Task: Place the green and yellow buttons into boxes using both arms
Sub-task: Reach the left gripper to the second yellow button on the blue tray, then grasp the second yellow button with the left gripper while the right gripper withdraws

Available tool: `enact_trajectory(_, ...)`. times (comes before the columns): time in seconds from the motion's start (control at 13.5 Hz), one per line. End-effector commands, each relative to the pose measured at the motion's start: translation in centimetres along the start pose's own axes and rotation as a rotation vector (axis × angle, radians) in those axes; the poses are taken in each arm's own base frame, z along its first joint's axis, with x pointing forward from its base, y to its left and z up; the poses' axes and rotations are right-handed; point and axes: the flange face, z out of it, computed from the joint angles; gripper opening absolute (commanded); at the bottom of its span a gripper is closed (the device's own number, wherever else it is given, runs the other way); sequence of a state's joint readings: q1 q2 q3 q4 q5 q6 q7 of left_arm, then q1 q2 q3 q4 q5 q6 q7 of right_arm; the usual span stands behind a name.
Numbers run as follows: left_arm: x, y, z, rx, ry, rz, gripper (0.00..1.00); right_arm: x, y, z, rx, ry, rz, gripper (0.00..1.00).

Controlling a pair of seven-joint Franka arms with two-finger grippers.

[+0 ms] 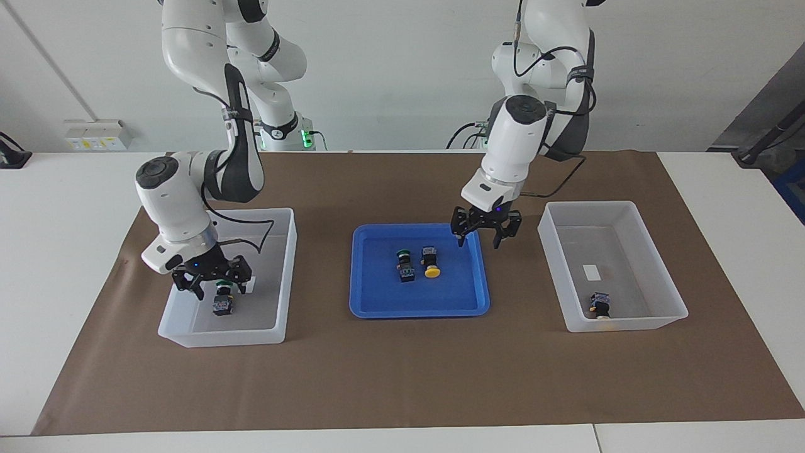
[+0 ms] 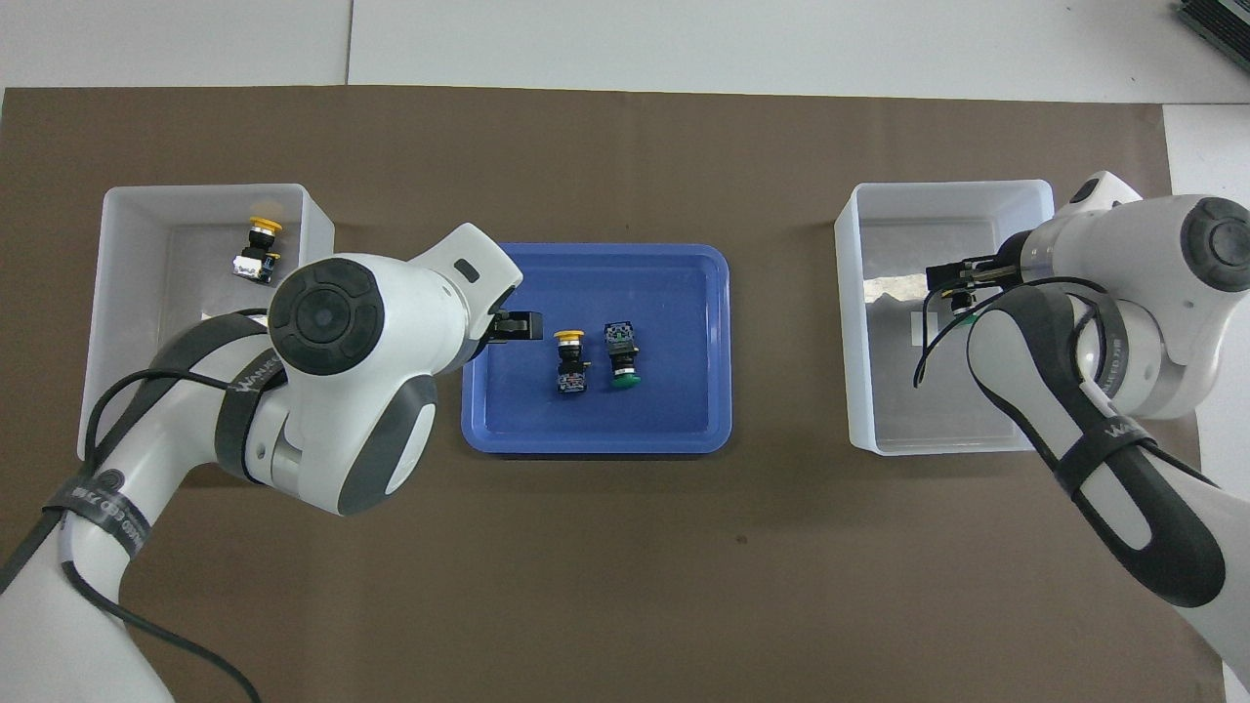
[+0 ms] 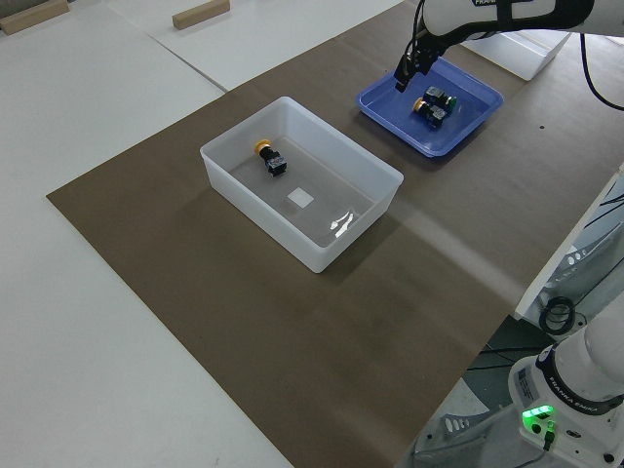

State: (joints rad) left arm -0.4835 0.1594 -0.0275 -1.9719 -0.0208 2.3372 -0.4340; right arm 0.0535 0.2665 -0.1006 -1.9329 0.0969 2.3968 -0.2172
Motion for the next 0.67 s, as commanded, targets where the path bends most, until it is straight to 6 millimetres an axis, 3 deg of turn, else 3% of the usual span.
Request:
enact_trajectory(0.0, -1.0, 2.8, 3.3, -0.005, 0.017, -0.046, 0.87, 0.0, -0.7, -5.6, 0.028, -0.007, 0.038, 1.00)
enact_trajectory(0.22, -2.8, 5.6, 8.0, -0.005, -0.008, -0.066, 0.87, -0.6, -0.9, -10.0, 0.029, -0.009, 0.027, 1.00)
enact_trajectory(0.44, -3.4, 5.8, 8.9, -0.003, -0.013, -0.064, 0.83, -0.9, -1.4, -14.4, 0.043, -0.039, 0.059, 1.00)
enact_trajectory(0.52, -3.8, 5.7, 9.2, 0.000, -0.018, -0.064, 0.79, -0.7, -2.7, -15.5, 0.048, -0.059, 0.083, 1.00)
enact_trajectory(0.59, -4.3, 5.7, 9.7, 0.004, -0.025, -0.060, 0.68, -0.4, -4.0, -16.2, 0.051, -0.074, 0.106, 1.00)
